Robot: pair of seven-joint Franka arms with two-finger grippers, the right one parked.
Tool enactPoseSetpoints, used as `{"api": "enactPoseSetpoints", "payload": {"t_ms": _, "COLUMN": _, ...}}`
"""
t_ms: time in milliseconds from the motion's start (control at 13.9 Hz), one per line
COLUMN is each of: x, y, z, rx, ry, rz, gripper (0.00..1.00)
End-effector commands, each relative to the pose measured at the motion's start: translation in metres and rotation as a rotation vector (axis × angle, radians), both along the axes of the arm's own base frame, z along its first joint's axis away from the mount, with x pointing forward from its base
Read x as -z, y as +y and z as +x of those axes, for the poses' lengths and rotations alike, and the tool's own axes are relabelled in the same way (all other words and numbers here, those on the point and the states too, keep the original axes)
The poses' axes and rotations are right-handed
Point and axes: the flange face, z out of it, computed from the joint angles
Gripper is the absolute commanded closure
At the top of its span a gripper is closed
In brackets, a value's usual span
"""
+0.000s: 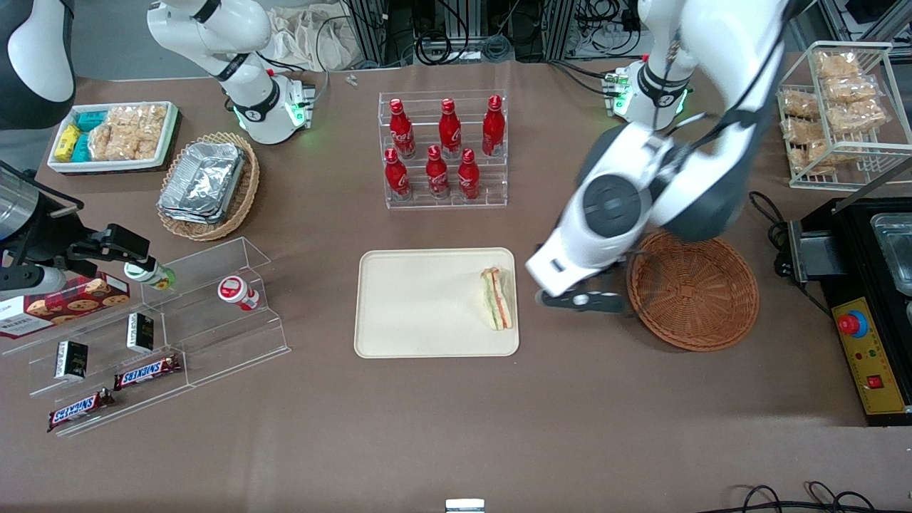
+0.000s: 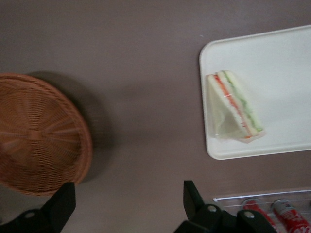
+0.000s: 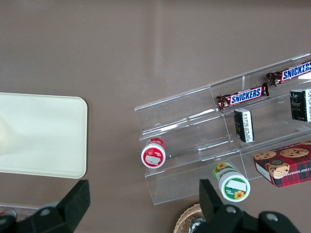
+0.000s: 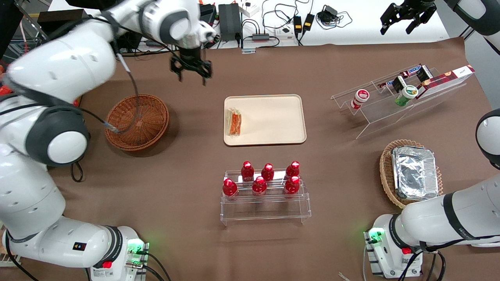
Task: Place sandwich from basket to tray
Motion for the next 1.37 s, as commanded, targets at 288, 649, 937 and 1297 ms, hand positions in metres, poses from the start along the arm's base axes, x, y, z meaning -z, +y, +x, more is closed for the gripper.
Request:
{"api": "enactPoseSetpoints", "payload": {"t_ms": 288, "x": -0.115, "y": 0.177, "z": -0.01, "rx": -0.011, "ry": -0.009, "rz": -0.006, "gripper": 0.01}}
{"api": "enactPoseSetpoints", "payload": {"t_ms": 649, "x": -0.133, "y": 0.227, "z": -0.014, "rx": -0.086, "ry": -0.023, "rz": 0.025, "gripper": 0.01}}
{"api": "enactPoseSetpoints", "payload": {"t_ms": 937, "x": -0.123, "y": 0.251, "z": -0.01, "rx": -0.13, "ry": -0.01, "rz": 0.014, "gripper": 0.0}}
{"api": "enactPoseSetpoints", "payload": {"t_ms": 1297, "x": -0.106, "y": 0.263, "z": -0.014, "rx": -0.165, "ry": -0.013, "rz": -0.003, "gripper": 0.0}}
